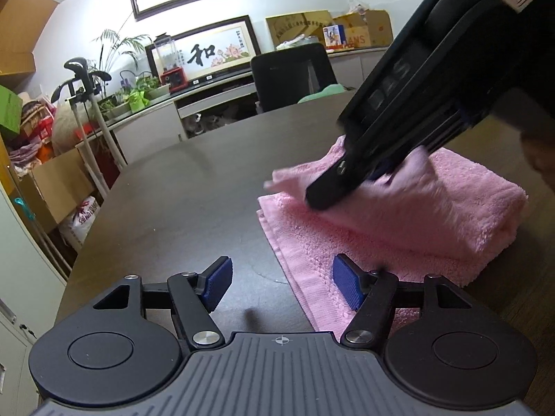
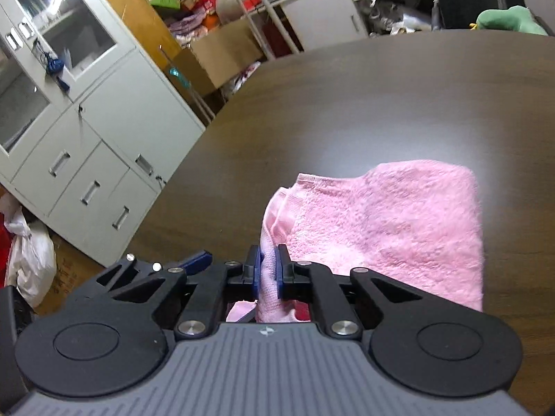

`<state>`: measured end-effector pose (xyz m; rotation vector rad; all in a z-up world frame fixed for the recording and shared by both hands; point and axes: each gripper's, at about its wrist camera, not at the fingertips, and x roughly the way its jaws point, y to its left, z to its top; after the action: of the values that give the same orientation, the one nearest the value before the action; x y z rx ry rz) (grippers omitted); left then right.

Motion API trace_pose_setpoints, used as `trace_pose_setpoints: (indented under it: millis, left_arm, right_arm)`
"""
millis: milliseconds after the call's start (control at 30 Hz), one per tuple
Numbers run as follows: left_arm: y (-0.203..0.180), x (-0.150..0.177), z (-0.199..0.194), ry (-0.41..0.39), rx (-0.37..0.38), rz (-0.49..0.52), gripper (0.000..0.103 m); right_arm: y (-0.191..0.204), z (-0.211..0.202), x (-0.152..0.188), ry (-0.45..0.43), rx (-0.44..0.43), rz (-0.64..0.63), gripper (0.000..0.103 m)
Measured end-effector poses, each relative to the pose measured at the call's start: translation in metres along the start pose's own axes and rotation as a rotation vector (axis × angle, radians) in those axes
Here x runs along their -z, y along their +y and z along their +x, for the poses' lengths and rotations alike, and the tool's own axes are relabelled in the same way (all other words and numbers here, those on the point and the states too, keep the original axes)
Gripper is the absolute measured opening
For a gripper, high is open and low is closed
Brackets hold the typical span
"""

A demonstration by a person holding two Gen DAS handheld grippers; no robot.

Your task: Fold towel

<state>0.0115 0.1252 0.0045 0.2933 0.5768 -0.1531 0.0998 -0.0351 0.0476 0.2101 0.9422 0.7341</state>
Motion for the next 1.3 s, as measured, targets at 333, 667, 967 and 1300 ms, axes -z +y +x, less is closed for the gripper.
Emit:
trace_pose_setpoints:
  millis: [333, 667, 967, 1300]
  left_arm:
    - [0.01, -0.001, -0.003, 0.015, 0.025, -0.034, 0.072]
    - [0.025, 0.007, -0.026, -0.036, 0.011, -0.013, 0.08]
    - [0.068, 0.013, -0.024, -0.014, -0.069, -0.211, 0.08]
    - [0.071, 0.013, -0.027, -0.026, -0.076, -0.226, 0.081]
  right_arm:
    - [0.019, -0.027, -0.003, -0.039, -0.039, -0.044, 0.024]
    - [-0.009, -0.064, 0.022, -0.061, 0.011, -0.037, 0.031]
    - [0.02, -0.052, 0.034, -0.067, 0.119, -0.167, 0.032]
    - [0.057, -0.026, 0.062, 0.052, 0.094, -0.398, 0.047]
